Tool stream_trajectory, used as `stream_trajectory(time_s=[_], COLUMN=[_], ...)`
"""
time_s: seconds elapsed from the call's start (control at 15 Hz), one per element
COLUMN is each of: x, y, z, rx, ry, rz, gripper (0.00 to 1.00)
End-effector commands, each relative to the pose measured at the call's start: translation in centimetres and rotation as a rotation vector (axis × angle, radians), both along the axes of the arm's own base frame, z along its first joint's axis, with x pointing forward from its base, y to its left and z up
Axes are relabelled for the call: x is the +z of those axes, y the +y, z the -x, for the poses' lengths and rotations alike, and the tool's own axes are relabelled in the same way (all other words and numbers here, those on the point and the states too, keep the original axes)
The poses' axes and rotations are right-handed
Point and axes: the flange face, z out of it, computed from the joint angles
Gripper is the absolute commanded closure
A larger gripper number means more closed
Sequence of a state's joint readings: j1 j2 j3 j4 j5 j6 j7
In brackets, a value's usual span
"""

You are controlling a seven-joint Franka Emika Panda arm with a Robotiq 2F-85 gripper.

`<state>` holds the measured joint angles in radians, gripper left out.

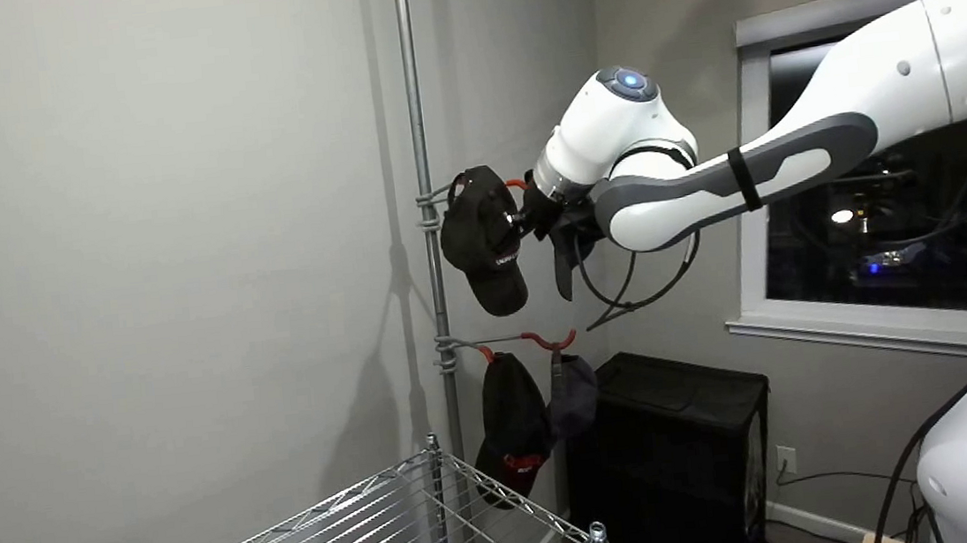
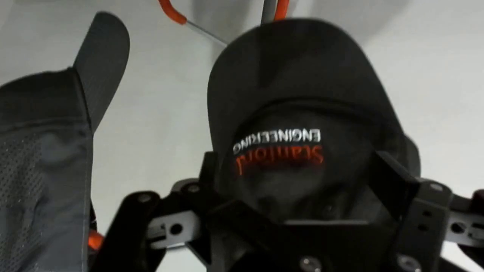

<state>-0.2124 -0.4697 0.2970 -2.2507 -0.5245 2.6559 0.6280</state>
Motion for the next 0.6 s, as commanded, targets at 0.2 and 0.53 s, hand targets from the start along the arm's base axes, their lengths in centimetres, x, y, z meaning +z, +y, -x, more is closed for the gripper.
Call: stream_trajectory(time_s=[0.2,0.53], x=[5.3,5.2], y=[-3.0,-3.4], z=[-1.2,-2.8], rx=[0.036,0.076], ry=[-0.225,-0.236], rz=[-0.034,-0.063], gripper=[0.0,0.0])
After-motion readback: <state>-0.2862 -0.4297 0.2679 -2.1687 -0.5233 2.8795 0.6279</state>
